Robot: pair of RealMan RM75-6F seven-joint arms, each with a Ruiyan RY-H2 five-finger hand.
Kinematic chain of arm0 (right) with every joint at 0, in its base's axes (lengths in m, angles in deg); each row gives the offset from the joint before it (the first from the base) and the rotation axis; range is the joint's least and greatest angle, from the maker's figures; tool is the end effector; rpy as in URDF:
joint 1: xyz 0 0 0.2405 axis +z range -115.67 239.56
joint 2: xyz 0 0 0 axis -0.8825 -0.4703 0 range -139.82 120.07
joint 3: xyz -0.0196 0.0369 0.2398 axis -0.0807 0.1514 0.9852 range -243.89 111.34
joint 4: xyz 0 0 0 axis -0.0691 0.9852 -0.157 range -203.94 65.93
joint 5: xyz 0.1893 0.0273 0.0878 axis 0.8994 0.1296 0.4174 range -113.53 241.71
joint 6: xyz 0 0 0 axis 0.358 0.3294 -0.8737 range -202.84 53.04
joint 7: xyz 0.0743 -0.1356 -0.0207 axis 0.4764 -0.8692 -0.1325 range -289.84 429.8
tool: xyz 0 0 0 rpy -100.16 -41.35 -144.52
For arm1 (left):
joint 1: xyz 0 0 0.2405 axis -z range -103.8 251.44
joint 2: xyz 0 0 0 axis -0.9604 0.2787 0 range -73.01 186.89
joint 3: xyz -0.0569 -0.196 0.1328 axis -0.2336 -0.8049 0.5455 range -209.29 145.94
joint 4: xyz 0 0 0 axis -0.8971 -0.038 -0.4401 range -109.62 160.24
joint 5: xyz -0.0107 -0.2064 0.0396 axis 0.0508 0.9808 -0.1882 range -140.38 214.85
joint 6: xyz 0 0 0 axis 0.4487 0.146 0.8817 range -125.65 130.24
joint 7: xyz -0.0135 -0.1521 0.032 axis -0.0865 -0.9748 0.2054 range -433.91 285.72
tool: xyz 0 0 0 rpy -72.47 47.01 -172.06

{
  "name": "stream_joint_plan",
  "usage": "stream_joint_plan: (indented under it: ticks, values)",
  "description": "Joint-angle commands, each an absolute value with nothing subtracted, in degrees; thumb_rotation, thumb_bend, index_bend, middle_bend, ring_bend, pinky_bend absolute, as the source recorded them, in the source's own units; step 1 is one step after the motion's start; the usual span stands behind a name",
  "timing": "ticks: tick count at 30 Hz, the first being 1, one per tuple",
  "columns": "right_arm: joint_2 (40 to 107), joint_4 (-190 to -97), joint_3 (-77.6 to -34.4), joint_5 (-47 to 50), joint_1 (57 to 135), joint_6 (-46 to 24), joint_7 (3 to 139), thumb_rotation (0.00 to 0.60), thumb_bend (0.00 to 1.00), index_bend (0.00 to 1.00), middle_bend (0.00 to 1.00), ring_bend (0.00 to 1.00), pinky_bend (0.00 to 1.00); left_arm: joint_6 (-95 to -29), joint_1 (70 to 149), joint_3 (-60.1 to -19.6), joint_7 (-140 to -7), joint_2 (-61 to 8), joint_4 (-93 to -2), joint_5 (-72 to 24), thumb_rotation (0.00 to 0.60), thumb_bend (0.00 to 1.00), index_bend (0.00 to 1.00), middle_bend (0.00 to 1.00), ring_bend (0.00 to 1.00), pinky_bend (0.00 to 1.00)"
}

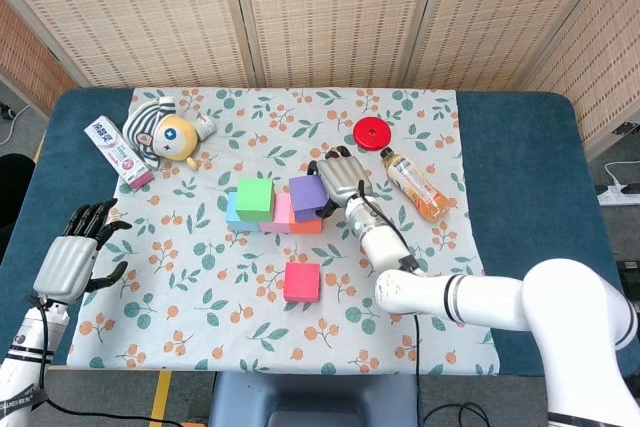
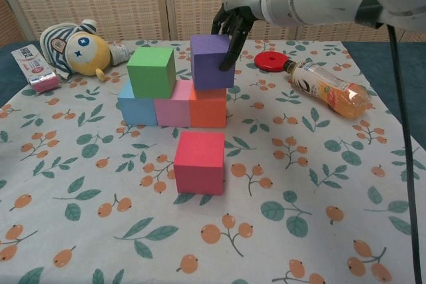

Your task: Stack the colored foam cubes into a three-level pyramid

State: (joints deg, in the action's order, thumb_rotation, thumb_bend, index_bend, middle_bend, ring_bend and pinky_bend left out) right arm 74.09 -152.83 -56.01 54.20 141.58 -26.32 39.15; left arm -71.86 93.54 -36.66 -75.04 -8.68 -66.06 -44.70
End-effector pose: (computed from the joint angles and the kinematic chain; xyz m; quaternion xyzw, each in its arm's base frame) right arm -0.0038 -0.4265 -0.0078 0.7261 -0.4494 0.3087 0.4190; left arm -0.2573 0.2729 0.1289 -0.6475 -0.3767 -0.4124 0.5184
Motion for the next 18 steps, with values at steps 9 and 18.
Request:
stream_joint_plan:
  ticks: [9,18]
  values:
    - [78.61,-148.81,-53.40,58.98,143.81,-25.23,34.93,0.600,0.15,0.40,0.35,0.13,0.00,-72.66,92.92,-36.05,-77.52,-9.29,-64.09,-46.44,0.600,0.33,0.28,0.02,0.00,0.02]
    - [80.60,-147.38,-51.68,62.64,144.95,-23.90,31.60,0.600,0.15,0.39,0.35,0.13,0.00,-73.07,92.50,-35.70,-79.27,-9.57,-62.62,-47.24,0.600,0.33,0.29,0.02,0.00,0.02]
